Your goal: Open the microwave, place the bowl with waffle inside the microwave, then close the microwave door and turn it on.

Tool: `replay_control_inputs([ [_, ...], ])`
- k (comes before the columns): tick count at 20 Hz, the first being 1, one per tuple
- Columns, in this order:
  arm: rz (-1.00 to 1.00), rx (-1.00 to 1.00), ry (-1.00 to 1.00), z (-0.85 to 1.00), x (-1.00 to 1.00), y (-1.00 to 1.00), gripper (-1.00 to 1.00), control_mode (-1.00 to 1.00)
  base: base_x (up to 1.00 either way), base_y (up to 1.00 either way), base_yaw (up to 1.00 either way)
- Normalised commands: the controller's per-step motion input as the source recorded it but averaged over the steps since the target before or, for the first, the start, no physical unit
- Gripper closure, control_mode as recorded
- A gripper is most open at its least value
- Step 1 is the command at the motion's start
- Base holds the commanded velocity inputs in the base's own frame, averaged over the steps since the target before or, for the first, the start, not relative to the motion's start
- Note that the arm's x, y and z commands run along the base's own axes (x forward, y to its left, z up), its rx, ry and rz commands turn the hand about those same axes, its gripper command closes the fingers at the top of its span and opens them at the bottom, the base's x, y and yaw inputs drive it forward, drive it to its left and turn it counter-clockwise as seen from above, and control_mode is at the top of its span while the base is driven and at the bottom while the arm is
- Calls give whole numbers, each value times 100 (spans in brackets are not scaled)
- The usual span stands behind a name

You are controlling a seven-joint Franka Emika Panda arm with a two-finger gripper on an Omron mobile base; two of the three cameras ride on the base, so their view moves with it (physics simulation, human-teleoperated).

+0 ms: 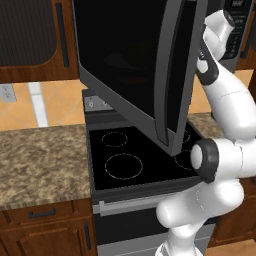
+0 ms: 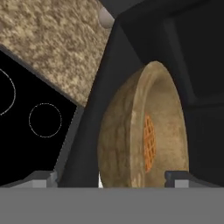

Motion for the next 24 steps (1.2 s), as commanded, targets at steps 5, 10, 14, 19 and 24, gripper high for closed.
replay_control_inputs([
  [5, 2, 2, -6, 13, -91, -12, -100, -100, 0, 0, 0],
  [10, 11, 0, 0, -1, -100, -30, -100, -100, 0, 0, 0],
  [14, 15, 0, 0, 0, -100, -42, -100, -100, 0, 0, 0],
  [19, 18, 6, 0, 0, -100, -16, -100, -100, 0, 0, 0],
  [24, 12, 0, -3, -2, -100, 21, -100, -100, 0, 0, 0],
])
